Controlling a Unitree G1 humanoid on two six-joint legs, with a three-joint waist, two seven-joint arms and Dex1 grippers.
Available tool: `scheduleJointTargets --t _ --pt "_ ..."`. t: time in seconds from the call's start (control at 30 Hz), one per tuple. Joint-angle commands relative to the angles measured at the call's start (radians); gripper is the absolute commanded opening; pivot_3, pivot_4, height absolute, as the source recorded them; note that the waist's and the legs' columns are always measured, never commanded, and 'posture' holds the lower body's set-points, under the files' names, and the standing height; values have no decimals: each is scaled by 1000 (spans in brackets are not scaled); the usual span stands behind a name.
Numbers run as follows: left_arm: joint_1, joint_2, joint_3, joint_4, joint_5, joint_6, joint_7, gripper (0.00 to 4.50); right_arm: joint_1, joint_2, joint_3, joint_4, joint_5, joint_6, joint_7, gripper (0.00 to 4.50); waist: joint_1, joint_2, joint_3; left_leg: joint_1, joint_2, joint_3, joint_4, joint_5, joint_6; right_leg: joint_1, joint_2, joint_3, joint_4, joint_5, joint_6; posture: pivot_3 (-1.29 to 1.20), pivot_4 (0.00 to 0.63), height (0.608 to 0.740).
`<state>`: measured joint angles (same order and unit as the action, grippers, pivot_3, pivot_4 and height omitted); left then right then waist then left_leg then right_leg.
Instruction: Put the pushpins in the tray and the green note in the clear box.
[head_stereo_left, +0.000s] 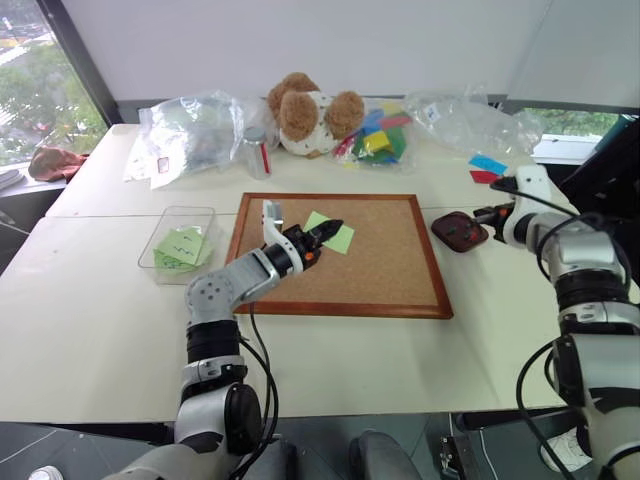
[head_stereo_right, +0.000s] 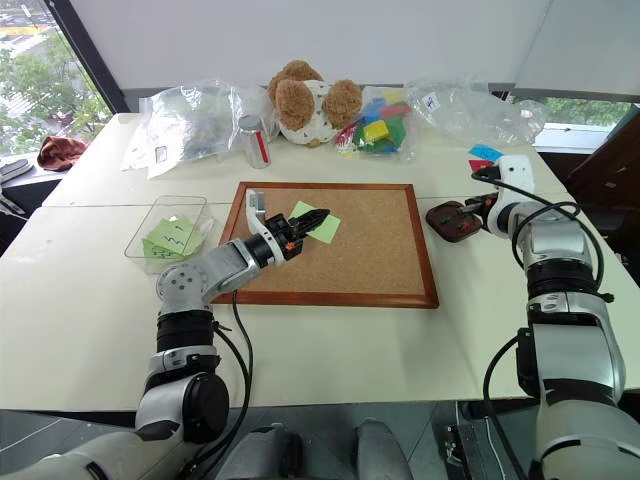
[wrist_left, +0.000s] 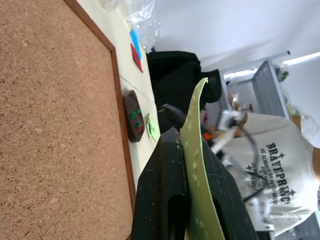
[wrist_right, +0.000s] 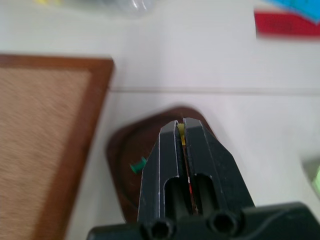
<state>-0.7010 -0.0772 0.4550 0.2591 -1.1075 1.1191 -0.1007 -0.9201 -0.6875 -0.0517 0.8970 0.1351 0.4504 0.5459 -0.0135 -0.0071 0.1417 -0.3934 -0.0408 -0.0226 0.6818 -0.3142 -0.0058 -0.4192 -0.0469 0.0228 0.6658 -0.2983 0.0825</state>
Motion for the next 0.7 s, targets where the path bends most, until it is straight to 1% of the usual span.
scheduleJointTargets --t 0.03,0.2,0.3,0.4,0.47,0.5,0.7 --pt "3 2 -6 -43 -29 -11 -1 41 -40 10 -14 57 -15 -64 20 0 0 0 0 0 0 0 0 0 0 0 0 0 0 0 0 0 150 740" --pt "11 2 -12 -51 -33 -14 2 41 -51 27 -28 128 -22 -111 19 0 0 0 0 0 0 0 1 0 0 0 0 0 0 0 0 0 150 740" --pt "15 3 -19 -55 -34 -17 1 0 -56 28 -28 152 -26 -123 22 862 0 0 0 0 0 0 1 0 0 0 0 0 0 0 0 0 150 740" --pt "19 6 -26 -60 -30 -17 -2 0 -61 24 -26 147 -30 -120 33 2175 1 0 0 0 0 0 1 0 0 1 0 0 0 0 0 0 150 740" --pt "22 7 -30 -62 -30 -19 -3 0 -67 21 -30 140 -31 -119 35 3239 1 0 0 0 0 0 1 0 0 0 0 0 0 0 0 0 150 740" --pt "24 7 -32 -63 -29 -19 -4 0 -70 19 -31 136 -32 -119 37 3685 1 0 0 0 0 0 1 0 0 1 0 0 0 0 0 0 150 740" --pt "34 10 -45 -71 -32 -23 -5 0 -85 -1 -45 79 -23 -90 59 3685 1 0 0 0 0 0 1 0 0 1 0 0 0 0 0 0 150 740"
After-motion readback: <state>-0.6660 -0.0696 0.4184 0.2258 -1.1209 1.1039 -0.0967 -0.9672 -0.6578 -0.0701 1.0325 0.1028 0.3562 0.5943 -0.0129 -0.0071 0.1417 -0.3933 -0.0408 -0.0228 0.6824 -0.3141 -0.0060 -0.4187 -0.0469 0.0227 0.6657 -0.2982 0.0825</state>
